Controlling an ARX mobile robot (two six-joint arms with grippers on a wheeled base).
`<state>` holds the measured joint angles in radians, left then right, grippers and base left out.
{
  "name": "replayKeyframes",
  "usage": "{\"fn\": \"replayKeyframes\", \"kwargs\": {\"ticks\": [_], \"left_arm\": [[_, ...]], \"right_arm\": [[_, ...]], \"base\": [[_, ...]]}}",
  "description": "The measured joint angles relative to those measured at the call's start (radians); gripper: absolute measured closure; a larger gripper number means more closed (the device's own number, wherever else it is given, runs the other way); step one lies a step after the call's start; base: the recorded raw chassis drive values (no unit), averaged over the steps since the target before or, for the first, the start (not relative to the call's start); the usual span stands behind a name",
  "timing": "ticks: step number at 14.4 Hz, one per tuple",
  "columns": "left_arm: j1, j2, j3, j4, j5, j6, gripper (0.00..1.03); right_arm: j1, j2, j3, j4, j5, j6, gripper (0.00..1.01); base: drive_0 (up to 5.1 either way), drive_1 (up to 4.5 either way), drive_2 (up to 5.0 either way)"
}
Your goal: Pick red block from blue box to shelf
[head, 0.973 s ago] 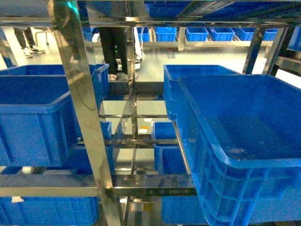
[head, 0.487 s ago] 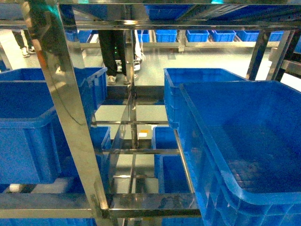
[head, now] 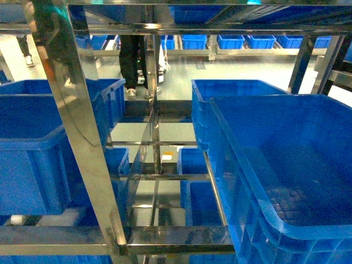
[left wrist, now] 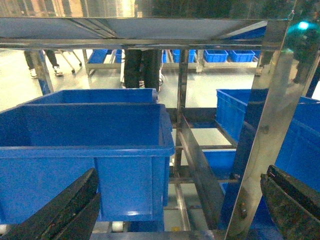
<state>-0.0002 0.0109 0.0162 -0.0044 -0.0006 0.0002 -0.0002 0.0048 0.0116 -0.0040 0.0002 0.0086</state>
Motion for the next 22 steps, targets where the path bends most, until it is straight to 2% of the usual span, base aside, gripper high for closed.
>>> {"fn": "replayKeyframes", "kwargs": {"ticks": [22], "left_arm": [[0.0, 0.0, 0.0, 0.0, 0.0, 0.0, 0.05]], "right_arm": [[0.0, 0.0, 0.0, 0.0, 0.0, 0.0, 0.63]], "base": [[0.0, 0.0, 0.0]]}}
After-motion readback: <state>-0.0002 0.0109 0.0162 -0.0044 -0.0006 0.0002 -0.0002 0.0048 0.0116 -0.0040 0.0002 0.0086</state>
